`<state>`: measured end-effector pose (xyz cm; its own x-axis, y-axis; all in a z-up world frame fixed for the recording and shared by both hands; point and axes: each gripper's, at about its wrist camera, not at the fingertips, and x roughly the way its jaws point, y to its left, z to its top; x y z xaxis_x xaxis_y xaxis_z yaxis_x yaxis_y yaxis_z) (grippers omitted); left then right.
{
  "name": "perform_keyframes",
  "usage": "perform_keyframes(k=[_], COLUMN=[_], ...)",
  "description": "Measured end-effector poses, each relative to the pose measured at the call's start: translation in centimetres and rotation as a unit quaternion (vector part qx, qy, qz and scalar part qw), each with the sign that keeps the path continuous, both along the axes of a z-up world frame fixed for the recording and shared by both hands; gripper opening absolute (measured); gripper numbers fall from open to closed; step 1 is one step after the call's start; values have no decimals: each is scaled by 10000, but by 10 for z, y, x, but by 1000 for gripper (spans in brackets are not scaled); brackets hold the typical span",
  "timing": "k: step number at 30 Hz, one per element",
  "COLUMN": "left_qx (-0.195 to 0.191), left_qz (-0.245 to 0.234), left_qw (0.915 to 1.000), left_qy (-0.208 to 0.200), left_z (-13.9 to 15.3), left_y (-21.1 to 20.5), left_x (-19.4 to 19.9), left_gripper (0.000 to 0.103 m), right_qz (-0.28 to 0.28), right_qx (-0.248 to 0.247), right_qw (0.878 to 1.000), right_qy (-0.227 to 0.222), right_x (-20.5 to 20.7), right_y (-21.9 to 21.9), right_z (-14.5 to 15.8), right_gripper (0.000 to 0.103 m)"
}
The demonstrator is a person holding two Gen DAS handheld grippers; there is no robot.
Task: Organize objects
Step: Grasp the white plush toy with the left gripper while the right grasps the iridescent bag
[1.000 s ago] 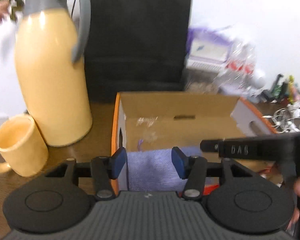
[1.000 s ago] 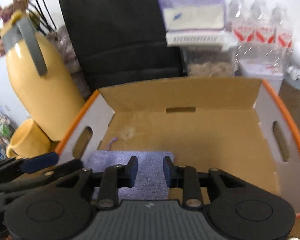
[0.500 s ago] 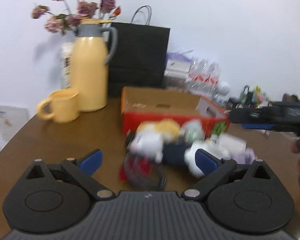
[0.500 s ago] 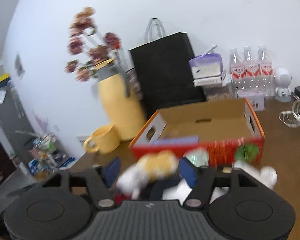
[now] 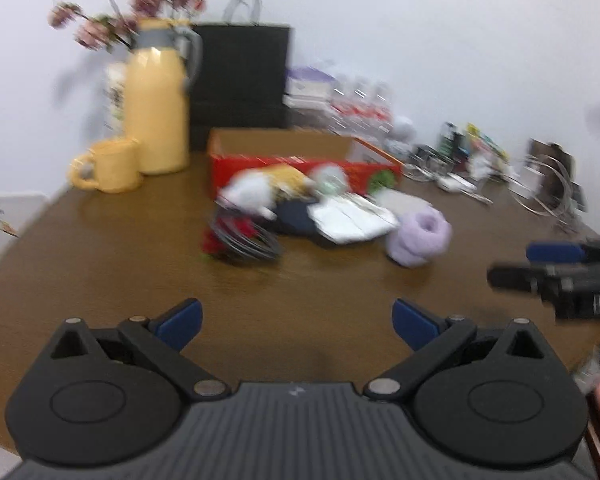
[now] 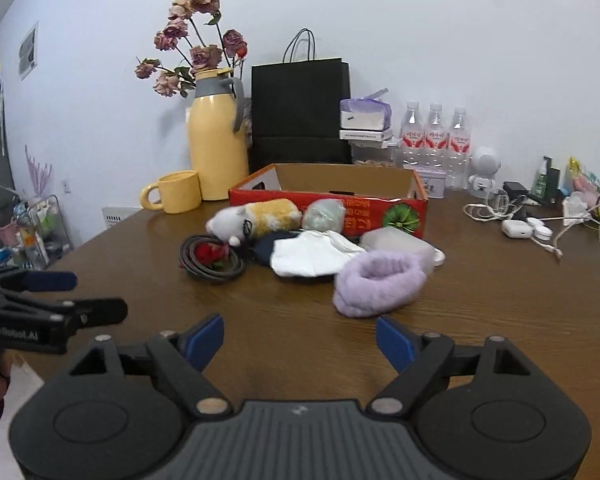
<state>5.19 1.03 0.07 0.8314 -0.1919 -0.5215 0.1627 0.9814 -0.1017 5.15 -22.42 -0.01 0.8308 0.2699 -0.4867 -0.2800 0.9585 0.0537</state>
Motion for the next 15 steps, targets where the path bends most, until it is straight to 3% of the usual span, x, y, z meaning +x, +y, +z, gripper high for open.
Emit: perform_keyframes(k=[3, 6, 11, 15], left_qx=[41, 168, 261, 227], left_qz=[-99, -62, 115, 257], left_qw=[9999, 9997, 9996, 9992], left_qy=[-97, -187, -17, 227], left_z=[-1, 3, 4, -4], left_y=[-6, -4, 9, 18], left_x=[14, 57, 164, 230], left_gripper=[103, 103, 103, 103], right_qz=[-311, -456, -199, -65], right_qx=[-30, -39, 111, 209], right_qw=[9995, 9989, 9992, 9996], right_qy=[-93, -100, -338, -193], right_x=[-2, 24, 100, 184], right_y=[-18, -25, -12, 8], right_z=[4, 4, 4, -7], right_gripper=[87, 87, 87, 85])
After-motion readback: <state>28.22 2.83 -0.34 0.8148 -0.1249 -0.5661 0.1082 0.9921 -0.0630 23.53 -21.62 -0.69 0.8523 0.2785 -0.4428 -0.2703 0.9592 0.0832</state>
